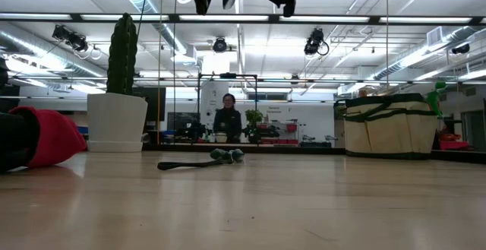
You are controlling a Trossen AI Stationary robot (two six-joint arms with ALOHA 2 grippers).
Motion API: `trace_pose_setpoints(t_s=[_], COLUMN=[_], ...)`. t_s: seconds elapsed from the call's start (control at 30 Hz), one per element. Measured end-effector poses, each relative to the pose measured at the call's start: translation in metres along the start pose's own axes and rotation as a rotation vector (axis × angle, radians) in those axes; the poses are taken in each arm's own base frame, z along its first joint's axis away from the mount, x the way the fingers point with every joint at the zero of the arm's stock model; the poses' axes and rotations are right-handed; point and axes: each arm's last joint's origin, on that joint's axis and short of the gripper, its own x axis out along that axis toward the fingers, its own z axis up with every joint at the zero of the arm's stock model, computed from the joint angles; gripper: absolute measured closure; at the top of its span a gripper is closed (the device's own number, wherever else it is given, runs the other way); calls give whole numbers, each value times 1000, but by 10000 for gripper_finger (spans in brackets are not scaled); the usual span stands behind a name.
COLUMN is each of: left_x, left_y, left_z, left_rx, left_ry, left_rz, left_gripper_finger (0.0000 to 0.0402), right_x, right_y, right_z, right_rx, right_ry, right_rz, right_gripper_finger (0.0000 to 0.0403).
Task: Pick & Place Garden tools in Gardening bag
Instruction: Put the brown trowel into the white gardening bag
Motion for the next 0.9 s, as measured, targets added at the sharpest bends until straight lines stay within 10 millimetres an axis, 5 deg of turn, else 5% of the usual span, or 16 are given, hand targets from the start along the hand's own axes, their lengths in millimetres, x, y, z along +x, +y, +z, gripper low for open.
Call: trace_pose_setpoints(t_s=[0.9], left_x=[0], left_y=[0], left_z=[0], left_rx=[0], left_ry=[0], left_rz=[0], left_gripper_finger=[325], right_x=[9], right_y=[1], right_z=[5], right_rx=[27], right_ry=[40], right_rz=[27], right_gripper_finger=[80])
